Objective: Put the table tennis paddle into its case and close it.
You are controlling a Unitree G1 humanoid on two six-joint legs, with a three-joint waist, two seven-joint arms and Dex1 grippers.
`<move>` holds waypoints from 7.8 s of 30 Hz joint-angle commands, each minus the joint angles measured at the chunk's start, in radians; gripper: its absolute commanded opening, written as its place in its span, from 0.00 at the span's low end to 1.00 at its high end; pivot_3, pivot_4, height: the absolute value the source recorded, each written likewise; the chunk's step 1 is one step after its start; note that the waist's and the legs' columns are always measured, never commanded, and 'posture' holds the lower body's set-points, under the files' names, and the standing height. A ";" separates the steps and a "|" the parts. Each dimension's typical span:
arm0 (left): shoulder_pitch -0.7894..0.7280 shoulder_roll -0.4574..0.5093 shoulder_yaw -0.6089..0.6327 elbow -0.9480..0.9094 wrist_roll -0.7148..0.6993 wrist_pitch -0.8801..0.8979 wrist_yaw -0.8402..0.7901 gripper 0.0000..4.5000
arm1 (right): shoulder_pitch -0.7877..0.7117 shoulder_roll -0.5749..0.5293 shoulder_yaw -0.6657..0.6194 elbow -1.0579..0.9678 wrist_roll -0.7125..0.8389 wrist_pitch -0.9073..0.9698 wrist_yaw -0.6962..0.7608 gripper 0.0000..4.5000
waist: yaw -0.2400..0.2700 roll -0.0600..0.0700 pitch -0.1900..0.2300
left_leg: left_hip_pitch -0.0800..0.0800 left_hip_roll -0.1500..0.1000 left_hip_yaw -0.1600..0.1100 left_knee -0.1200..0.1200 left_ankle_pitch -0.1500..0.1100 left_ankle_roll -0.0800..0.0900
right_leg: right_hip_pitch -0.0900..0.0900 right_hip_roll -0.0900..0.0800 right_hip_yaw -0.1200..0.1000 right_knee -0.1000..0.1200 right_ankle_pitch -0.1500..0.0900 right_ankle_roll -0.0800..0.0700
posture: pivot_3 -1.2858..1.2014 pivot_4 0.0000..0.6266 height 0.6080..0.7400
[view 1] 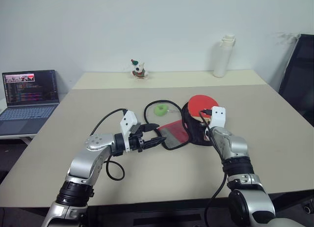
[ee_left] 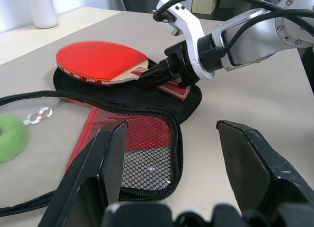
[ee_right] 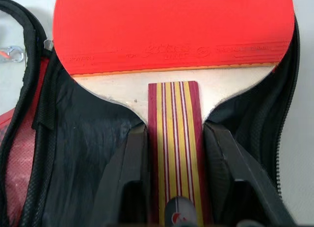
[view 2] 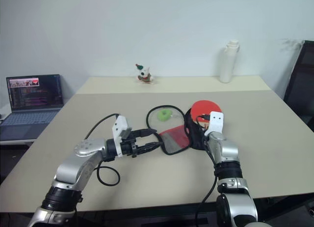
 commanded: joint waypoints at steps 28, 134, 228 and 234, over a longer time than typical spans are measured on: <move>-0.005 0.003 0.005 -0.041 0.005 -0.016 0.005 0.70 | 0.121 0.017 0.088 -0.212 -0.023 0.062 0.001 0.29 | 0.000 0.000 0.000 | 0.000 0.000 -0.001 0.000 0.000 0.000 | 0.000 0.000 0.000 0.000 0.000 0.000 | 0.52 0.24 1.00; -0.739 -0.378 0.059 1.208 0.345 -0.542 0.137 0.00 | 0.305 -0.554 -0.009 -0.745 0.400 0.386 0.467 1.00 | -0.002 -0.005 0.002 | -0.001 -0.003 0.002 0.002 -0.001 0.002 | 0.000 0.002 0.001 -0.001 -0.002 0.007 | 0.52 0.24 1.00; 0.221 0.158 0.063 -0.255 -0.211 0.230 -0.184 0.00 | 0.468 -0.002 0.056 -0.861 0.359 0.907 0.515 0.01 | -0.022 -0.009 -0.004 | 0.004 0.002 -0.001 0.001 -0.001 0.001 | -0.001 0.002 0.001 0.009 -0.004 0.001 | 0.52 0.24 1.00; 0.219 0.157 0.060 -0.248 -0.205 0.224 -0.179 0.00 | 0.489 0.007 0.061 -0.856 0.359 0.904 0.495 0.01 | -0.021 -0.009 -0.004 | 0.004 0.002 -0.001 0.001 -0.001 0.001 | -0.001 0.002 0.001 0.008 -0.004 0.001 | 0.52 0.24 1.00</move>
